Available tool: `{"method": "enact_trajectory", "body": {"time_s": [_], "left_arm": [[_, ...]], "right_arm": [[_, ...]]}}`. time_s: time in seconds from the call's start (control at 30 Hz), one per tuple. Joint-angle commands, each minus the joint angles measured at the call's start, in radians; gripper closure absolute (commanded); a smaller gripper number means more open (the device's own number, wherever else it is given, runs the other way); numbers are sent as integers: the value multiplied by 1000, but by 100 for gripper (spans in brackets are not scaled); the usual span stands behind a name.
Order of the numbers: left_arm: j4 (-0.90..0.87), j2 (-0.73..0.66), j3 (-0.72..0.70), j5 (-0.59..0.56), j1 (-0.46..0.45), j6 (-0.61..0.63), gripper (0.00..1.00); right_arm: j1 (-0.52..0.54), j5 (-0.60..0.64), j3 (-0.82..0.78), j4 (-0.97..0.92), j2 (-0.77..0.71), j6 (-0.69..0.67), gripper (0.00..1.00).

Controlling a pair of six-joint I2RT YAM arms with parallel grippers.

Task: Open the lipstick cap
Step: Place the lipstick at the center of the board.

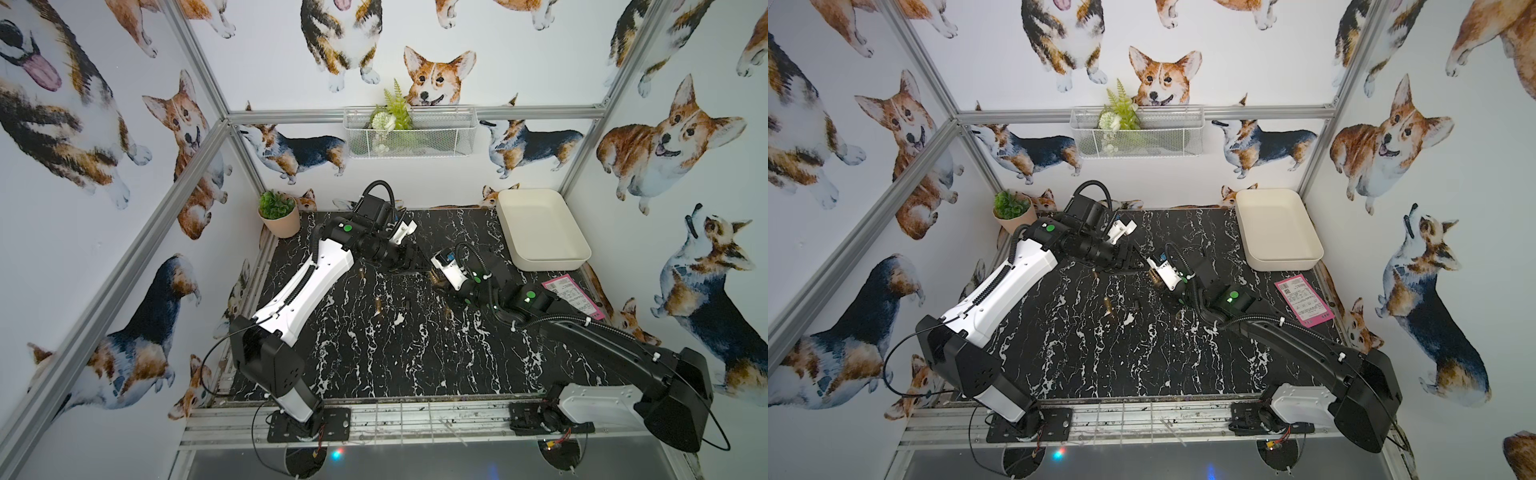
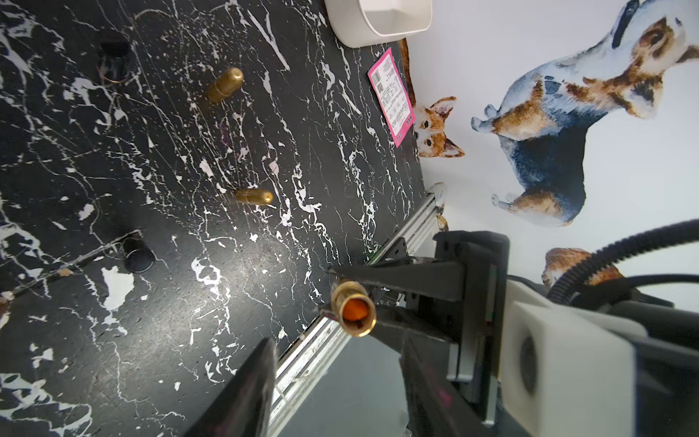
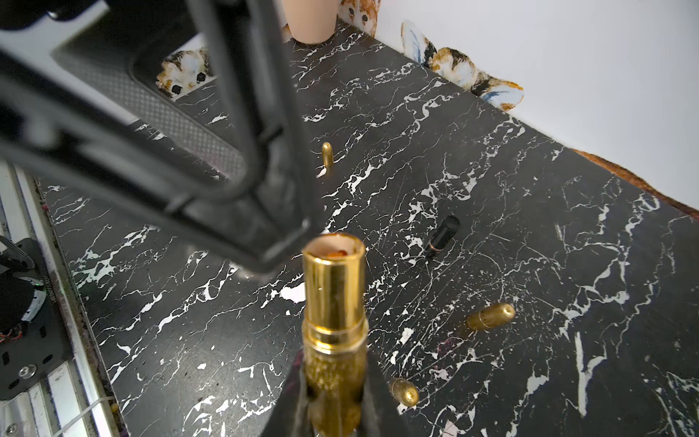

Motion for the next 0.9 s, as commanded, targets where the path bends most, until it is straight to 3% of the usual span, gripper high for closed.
{"method": "enact_trajectory", "body": {"time_s": [0.0, 0.27, 0.67, 0.87], "left_arm": [[19, 7, 4, 21, -4, -9, 44], [-18, 56, 42, -9, -15, 11, 46], [-51, 77, 58, -23, -24, 33, 66], [-83, 90, 77, -35, -26, 50, 68]], "right_arm": [[2, -11, 13, 29, 8, 3, 100], [2, -18, 18, 23, 11, 1, 100], [2, -20, 17, 24, 20, -3, 100], [2, -22, 21, 20, 30, -4, 100]]}}
